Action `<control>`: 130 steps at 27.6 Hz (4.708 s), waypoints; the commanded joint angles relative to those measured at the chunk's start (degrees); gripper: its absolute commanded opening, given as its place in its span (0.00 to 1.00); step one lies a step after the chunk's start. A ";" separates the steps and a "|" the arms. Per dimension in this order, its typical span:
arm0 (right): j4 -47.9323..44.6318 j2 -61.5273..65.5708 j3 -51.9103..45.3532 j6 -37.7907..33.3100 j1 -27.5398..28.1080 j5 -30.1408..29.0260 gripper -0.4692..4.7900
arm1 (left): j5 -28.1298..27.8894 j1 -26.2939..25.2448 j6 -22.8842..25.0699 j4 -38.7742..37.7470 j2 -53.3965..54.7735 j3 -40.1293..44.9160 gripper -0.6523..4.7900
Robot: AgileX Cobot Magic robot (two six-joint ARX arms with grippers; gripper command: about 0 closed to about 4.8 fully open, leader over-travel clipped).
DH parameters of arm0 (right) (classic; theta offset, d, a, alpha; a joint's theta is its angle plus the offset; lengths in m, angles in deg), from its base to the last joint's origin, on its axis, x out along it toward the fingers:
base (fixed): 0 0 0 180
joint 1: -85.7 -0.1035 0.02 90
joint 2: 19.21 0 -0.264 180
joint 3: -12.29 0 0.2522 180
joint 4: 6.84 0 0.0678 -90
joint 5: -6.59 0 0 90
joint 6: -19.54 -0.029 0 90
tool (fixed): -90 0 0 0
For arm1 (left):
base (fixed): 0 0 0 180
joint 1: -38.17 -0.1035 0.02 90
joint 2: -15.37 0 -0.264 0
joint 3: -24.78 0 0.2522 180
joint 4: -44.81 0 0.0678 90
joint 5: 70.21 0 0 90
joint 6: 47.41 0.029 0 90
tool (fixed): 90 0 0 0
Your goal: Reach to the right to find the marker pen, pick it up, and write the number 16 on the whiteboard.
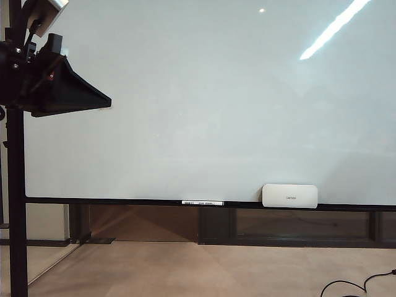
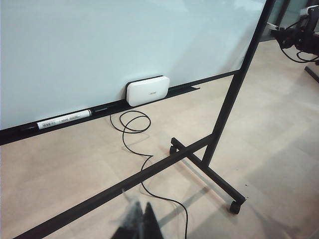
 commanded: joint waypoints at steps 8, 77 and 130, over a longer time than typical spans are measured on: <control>-0.85 2.73 4.44 0.33 -0.94 2.91 0.62 | 0.00 0.00 0.44 0.70 -0.15 -0.20 0.11; -3.58 -29.59 -21.55 -14.95 1.64 13.31 0.09 | 11.21 0.02 -9.75 0.35 -0.72 -0.20 0.11; 18.58 -50.05 -24.72 3.72 -69.31 32.30 0.09 | -16.85 -0.04 8.17 -37.33 -36.44 -19.37 0.11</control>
